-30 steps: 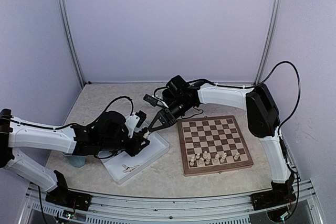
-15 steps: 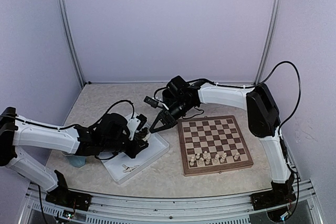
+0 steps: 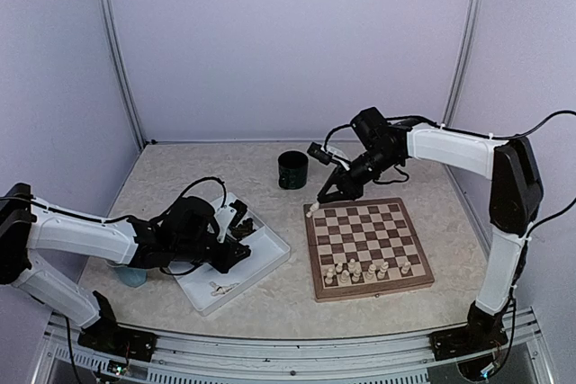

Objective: Set up the chess pieces on the board
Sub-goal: Place the chess pile in the storage box.

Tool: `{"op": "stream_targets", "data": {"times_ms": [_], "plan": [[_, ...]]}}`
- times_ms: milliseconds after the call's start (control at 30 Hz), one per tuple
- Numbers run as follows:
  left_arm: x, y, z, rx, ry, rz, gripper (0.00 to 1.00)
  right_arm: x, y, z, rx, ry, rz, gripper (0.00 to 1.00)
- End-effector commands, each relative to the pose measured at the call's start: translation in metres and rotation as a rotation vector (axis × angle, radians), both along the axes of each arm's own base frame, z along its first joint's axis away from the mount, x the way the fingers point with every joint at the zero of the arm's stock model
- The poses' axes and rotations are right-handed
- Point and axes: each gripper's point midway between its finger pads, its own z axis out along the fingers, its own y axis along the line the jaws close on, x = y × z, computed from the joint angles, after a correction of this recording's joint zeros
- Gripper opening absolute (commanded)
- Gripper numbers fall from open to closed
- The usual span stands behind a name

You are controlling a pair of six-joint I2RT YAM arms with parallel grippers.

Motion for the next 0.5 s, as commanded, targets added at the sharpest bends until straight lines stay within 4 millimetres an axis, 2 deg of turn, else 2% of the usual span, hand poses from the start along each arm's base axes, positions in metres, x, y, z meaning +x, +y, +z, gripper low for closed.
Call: {"op": "stream_targets", "data": {"times_ms": [0,67,133,233,367,467], "plan": [[0.002,-0.014,0.002,-0.021,0.013,-0.038,0.06,-0.005,-0.053,0.001,-0.073,-0.068,-0.045,0.04],[0.003,-0.018,0.001,-0.016,0.019,-0.049,0.08,-0.011,-0.070,0.002,-0.071,-0.059,-0.065,0.04],[0.004,-0.022,-0.002,-0.004,0.028,-0.060,0.17,-0.018,-0.082,0.005,-0.055,-0.047,-0.071,0.04],[0.007,-0.031,0.002,0.008,0.007,-0.070,0.32,-0.031,-0.083,0.015,-0.004,-0.030,-0.046,0.05],[0.008,-0.058,0.036,-0.041,-0.107,-0.116,0.40,-0.041,-0.070,0.032,0.109,0.030,0.010,0.05],[0.008,-0.078,0.069,-0.172,-0.179,-0.128,0.41,-0.041,-0.059,0.048,0.188,0.078,0.049,0.05]]}}
